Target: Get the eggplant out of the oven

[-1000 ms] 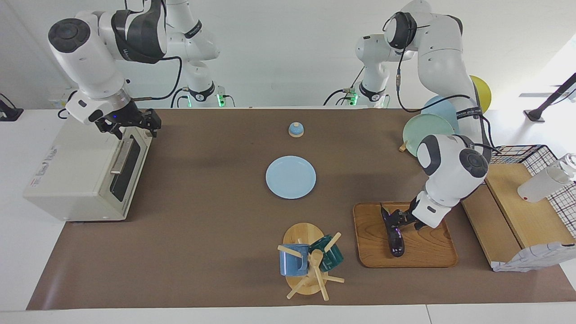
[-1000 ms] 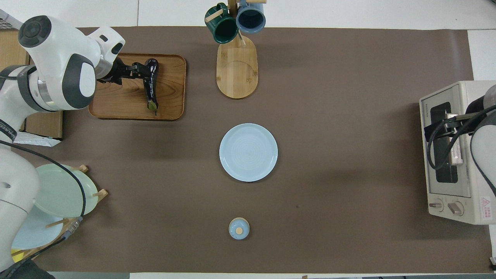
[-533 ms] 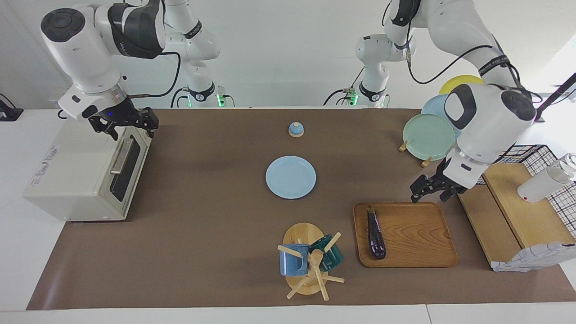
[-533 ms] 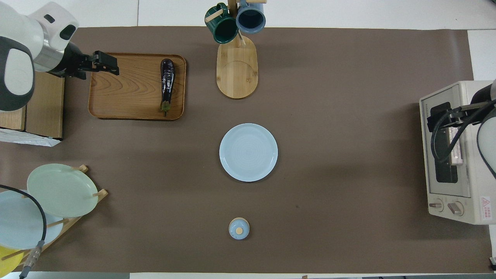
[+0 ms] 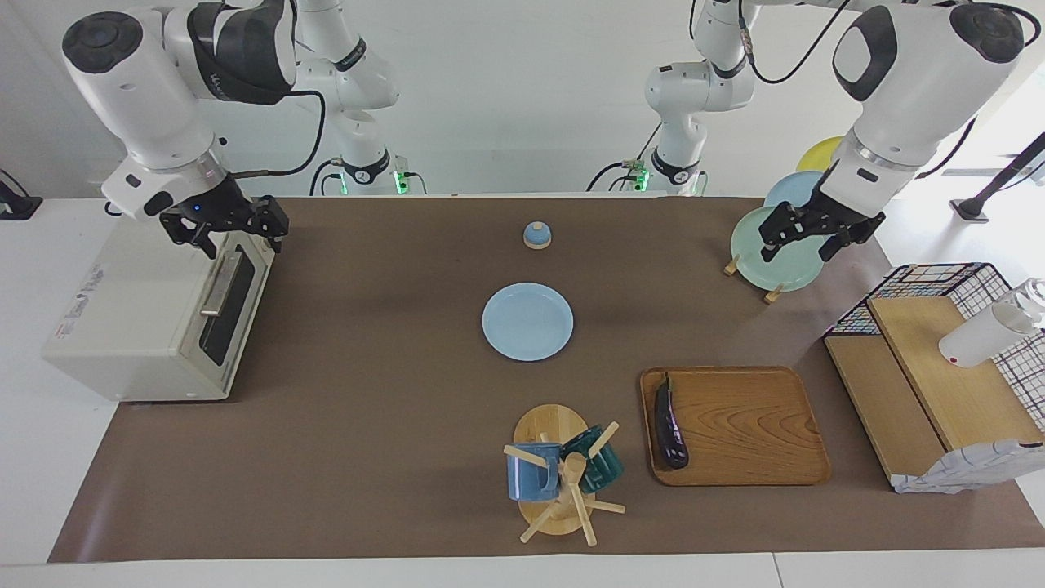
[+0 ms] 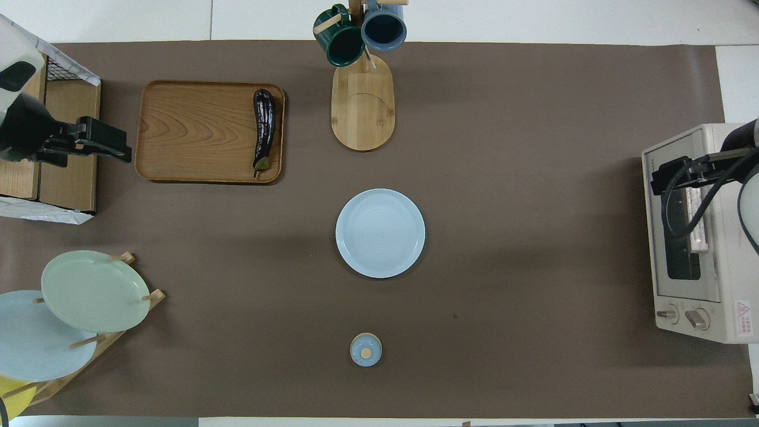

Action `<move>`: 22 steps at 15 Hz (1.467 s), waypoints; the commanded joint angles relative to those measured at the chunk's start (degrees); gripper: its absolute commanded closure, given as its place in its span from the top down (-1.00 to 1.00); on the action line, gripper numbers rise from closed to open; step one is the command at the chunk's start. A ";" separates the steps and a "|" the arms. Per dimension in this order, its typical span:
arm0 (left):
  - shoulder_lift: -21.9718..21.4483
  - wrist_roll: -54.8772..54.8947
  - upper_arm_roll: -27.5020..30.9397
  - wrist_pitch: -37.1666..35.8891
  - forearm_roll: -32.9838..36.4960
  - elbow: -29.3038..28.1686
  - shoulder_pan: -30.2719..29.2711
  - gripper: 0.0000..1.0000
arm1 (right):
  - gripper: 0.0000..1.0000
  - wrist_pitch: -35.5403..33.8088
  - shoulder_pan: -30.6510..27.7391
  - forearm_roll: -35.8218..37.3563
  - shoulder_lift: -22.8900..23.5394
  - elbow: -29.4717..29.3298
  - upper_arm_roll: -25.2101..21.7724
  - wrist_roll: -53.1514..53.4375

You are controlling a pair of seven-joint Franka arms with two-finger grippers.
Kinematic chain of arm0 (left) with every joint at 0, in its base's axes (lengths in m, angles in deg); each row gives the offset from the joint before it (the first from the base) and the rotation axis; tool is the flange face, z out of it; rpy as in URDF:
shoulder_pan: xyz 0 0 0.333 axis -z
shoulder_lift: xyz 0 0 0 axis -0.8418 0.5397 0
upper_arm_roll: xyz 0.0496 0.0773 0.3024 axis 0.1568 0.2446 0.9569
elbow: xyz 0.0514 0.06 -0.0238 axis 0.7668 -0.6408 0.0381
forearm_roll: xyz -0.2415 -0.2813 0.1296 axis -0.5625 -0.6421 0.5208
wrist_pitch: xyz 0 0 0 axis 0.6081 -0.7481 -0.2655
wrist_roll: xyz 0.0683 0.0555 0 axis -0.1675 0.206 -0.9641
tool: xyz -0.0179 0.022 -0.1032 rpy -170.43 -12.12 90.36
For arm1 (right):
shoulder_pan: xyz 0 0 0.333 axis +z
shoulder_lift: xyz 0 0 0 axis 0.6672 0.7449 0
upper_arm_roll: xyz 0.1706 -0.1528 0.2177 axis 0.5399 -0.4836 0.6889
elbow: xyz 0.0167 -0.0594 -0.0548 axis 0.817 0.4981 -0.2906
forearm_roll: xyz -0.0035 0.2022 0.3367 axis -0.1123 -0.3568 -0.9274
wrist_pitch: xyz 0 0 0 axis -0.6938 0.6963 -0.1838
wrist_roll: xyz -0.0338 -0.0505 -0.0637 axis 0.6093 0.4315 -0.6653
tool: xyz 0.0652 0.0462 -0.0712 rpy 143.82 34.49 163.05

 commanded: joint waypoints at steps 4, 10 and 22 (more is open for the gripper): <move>-5.44 -1.86 0.09 -0.25 1.25 -8.05 0.90 1.00 | 1.00 -0.74 0.14 -1.53 -0.07 -0.93 -0.21 -1.26; -5.61 -1.33 0.17 -1.57 1.95 -7.35 1.69 1.00 | 1.00 0.58 0.40 -1.62 -0.16 -0.93 -0.03 -1.26; -6.49 -1.25 0.17 -1.31 1.95 -7.70 1.70 1.00 | 1.00 -0.12 0.67 -1.62 -0.95 -0.58 0.32 -1.26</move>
